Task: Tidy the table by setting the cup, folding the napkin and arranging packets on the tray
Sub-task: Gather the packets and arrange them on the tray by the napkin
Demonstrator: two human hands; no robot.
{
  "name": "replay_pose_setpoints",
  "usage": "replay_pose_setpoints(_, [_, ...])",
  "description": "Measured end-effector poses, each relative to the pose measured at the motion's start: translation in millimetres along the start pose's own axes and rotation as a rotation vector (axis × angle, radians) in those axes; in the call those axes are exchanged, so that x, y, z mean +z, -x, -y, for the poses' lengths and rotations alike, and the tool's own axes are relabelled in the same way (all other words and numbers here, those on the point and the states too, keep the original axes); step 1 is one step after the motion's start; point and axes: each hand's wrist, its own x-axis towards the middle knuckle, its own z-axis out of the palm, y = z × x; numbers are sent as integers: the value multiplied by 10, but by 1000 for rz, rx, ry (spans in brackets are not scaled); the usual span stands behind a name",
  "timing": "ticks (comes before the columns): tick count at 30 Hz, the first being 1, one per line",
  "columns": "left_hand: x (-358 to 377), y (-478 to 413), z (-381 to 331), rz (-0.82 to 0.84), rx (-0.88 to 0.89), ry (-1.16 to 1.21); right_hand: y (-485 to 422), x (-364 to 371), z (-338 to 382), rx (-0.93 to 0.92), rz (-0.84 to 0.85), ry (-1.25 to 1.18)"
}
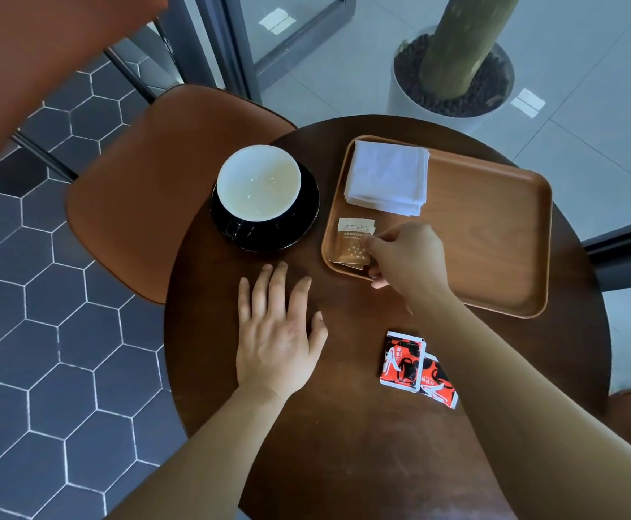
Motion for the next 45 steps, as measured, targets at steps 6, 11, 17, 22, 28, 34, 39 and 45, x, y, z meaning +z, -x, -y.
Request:
replay_pose_setpoints(6, [-5,-1,-1,10,-1,-6,40,20,-15,-29,-15,93])
replay_pose_setpoints(11, [-20,-4,-5,11,-2,-3,18,42,-18,-37,-3,149])
replay_pose_setpoints(17, [-21,-15,-8,12,-9,3,0,15,-60,-44,-35,172])
replay_pose_setpoints(22, [-14,-8,-2,10,-8,9,-5,74,-61,-63,-22,211])
replay_pose_setpoints(28, [-16,-4,-6,10,-8,22,-3,19,-124,-48,-46,173])
replay_pose_setpoints(34, [-36,-10,-10,19,-13,41,143,-98,-219,-125,-108,125])
replay_pose_setpoints(39, [-119,-10,-18,33,-40,140,435,-352,-445,-167,-125,74])
replay_pose_setpoints(45, [-399,27,-255,117,-102,286,881,-645,-1018,-148,-149,79])
